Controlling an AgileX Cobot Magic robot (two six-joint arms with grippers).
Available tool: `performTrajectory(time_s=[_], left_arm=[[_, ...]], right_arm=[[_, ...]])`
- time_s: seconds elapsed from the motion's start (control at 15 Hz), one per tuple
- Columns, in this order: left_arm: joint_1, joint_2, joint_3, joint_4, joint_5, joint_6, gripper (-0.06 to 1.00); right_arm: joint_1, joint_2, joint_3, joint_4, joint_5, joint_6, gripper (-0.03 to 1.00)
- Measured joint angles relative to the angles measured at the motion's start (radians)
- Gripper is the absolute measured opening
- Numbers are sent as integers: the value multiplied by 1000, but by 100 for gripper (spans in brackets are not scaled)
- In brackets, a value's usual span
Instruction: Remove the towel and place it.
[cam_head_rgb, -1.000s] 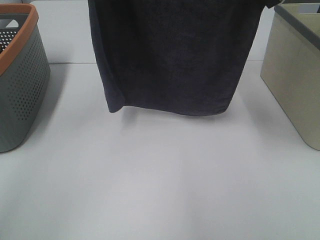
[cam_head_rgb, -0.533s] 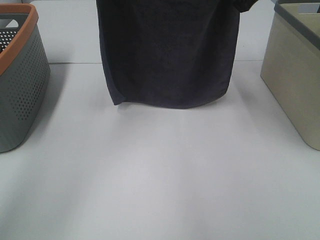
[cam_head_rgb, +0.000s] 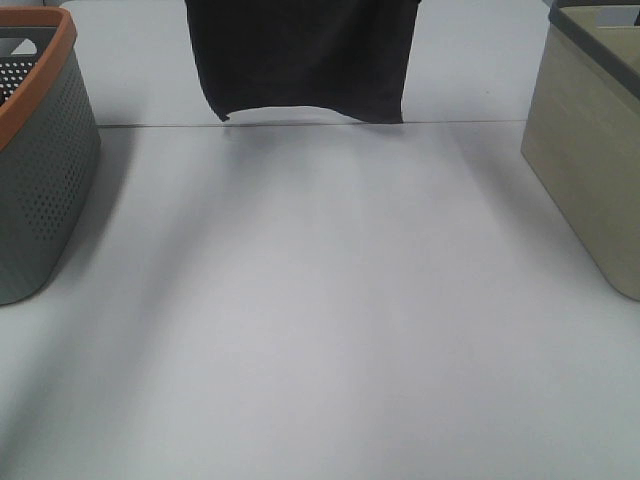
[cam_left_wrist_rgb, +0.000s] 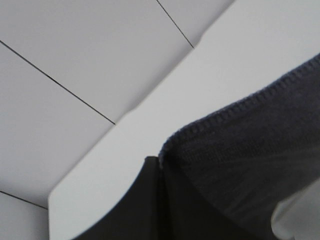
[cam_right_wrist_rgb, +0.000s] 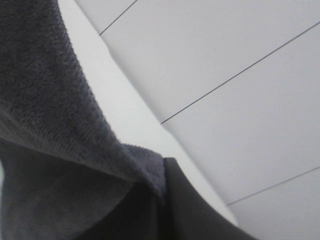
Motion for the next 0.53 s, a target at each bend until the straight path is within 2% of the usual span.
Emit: performTrajectory(time_s=[0.07, 0.13, 0.27, 0.4, 0.53], left_arm=[[-8, 18, 1, -8, 77, 0, 0], [-20, 30, 8, -18, 173, 0, 0], [-39, 41, 29, -55, 406, 0, 0], [-47, 43, 42, -132, 618, 25, 0], [-47, 54, 42, -193, 811, 64, 0]], right_arm=[[-5, 8, 7, 32, 75, 28, 2], [-6, 9, 27, 66, 190, 54, 2], [-6, 11, 72, 133, 461, 83, 2], [-6, 13, 90, 222, 703, 86, 2], [-6, 13, 92, 274, 899, 95, 2]])
